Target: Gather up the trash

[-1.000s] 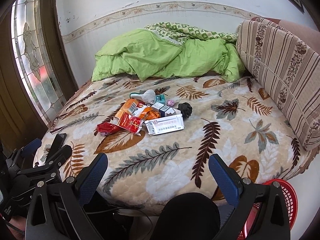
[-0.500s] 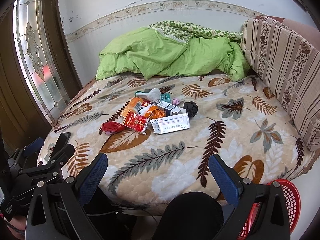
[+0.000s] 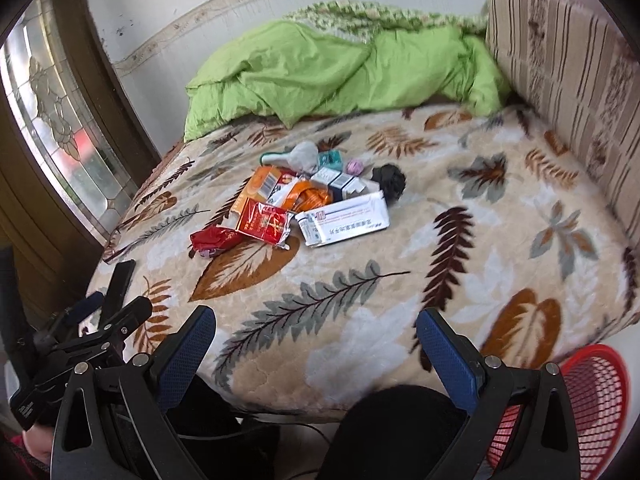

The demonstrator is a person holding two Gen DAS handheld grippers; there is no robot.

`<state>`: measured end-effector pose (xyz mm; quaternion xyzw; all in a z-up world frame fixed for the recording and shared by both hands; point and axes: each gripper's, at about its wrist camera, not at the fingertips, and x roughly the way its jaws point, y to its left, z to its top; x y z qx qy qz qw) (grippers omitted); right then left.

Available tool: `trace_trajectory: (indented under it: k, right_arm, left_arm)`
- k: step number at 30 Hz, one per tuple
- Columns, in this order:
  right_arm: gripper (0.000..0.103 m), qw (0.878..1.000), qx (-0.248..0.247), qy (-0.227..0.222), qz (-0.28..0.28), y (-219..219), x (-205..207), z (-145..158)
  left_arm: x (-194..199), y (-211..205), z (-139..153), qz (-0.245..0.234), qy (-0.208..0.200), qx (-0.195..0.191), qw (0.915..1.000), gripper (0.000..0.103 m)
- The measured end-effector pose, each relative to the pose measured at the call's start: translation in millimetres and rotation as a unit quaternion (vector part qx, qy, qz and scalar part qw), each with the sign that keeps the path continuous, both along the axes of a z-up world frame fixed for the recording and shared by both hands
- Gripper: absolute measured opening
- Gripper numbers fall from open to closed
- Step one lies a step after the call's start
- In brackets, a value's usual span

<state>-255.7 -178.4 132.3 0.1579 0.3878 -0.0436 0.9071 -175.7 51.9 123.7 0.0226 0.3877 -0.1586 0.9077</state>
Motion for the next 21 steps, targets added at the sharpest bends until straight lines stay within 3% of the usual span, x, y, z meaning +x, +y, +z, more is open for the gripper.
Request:
trace_trajectory:
  k: [6,12,16,21]
  right_arm:
    - [0.090,0.999,0.024,0.021,0.005,-20.7,39.1,-21.3]
    - [0.087,0.997,0.065,0.043,-0.002,-42.1,70.2,-38.7]
    - [0.087,0.997,0.065,0.042,-0.004,-50.2,76.3,-42.2]
    - [0.087,0.997,0.059,0.028,-0.027,-77.7,89.6,-44.3]
  left_arm:
    - [43.8,-7.6,-16.8,-0.026,0.025,-0.018,0.9992,0.102]
    - [109.8,-0.4,-51.2,-0.017,0.073,-0.034,0.9966,0.079]
    - [142.9,3.1,-79.6,-0.017,0.111,-0.048,0.9925,0.078]
    - [158.8,-13.7,-95.7,-0.028,0.103,-0.026,0.9940,0.078]
